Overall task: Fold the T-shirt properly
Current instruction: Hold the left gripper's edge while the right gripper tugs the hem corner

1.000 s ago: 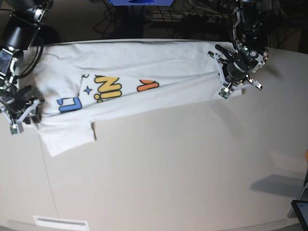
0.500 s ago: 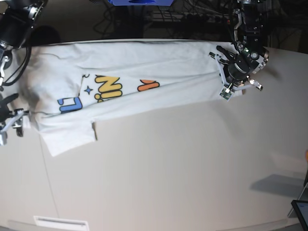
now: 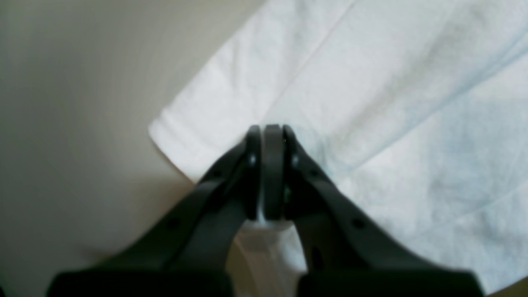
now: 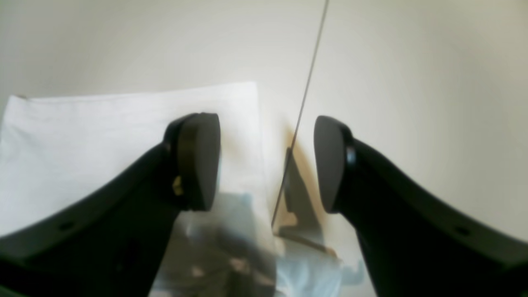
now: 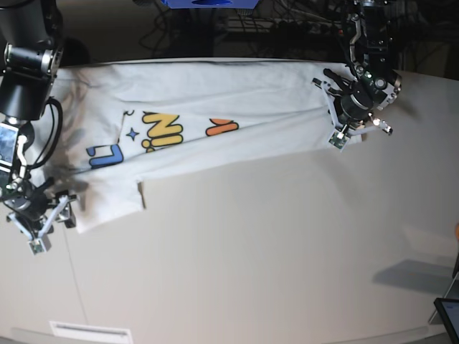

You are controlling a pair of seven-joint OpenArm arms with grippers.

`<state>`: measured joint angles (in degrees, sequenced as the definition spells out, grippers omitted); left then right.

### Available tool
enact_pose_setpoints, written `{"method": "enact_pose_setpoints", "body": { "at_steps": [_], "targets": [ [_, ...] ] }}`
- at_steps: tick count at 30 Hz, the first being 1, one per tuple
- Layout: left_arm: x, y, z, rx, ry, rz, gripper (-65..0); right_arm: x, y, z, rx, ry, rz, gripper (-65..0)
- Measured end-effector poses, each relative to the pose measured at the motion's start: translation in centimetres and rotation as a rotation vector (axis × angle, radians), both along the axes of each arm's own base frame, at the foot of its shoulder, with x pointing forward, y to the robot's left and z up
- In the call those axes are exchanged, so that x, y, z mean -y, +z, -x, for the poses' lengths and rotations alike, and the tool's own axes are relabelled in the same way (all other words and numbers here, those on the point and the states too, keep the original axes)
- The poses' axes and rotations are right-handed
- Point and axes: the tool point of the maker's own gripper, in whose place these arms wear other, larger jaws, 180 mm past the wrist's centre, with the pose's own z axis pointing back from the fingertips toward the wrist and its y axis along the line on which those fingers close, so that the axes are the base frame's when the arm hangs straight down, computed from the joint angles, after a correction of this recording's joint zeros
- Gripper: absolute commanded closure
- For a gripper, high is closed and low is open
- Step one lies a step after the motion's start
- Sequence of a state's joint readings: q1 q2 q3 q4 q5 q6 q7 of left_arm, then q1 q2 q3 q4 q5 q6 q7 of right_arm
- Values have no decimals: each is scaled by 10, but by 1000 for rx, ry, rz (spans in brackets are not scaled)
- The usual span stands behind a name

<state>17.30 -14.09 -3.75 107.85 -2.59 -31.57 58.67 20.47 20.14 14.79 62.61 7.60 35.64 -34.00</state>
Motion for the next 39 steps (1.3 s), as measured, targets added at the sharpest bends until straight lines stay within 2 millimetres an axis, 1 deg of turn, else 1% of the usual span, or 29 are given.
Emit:
{"method": "enact_pose_setpoints", "body": {
  "at_steps": [1,3,6,9,15,20,24,27,31,34,39],
  "targets": [
    [0,0,0,0,0,0,0,3,-2,-1,-9,-8,-8,-392],
    [0,0,0,0,-1,-1,0,6,-8,-5,-42,0,8,-419],
    [1,-1,0,-1,2,0,0,-2,-11,-11,-35,27,4,-422],
    [1,0,0,0,1,2,0,-11,-15,-11,-31,41,-18,-427],
    [0,0,0,0,1,1,0,-2,-32,-8,-93,3,-44,-427],
    [1,0,0,0,1,2,0,-3,-32,-10,-93,6,-49,-427],
    [1,0,0,0,1,1,0,-15,-39,-8,-119,53,-20,-425],
    [1,0,0,0,1,1,0,-21,-37,-11,-96,68,-33,-425],
    [1,0,0,0,1,1,0,-22,-37,-12,-94,66,-39,-425],
    [1,0,0,0,1,1,0,-22,-46,-9,-120,55,-57,-424],
    [1,0,0,0,1,2,0,-19,-46,-16,-100,29,-87,-425]
  ]
}}
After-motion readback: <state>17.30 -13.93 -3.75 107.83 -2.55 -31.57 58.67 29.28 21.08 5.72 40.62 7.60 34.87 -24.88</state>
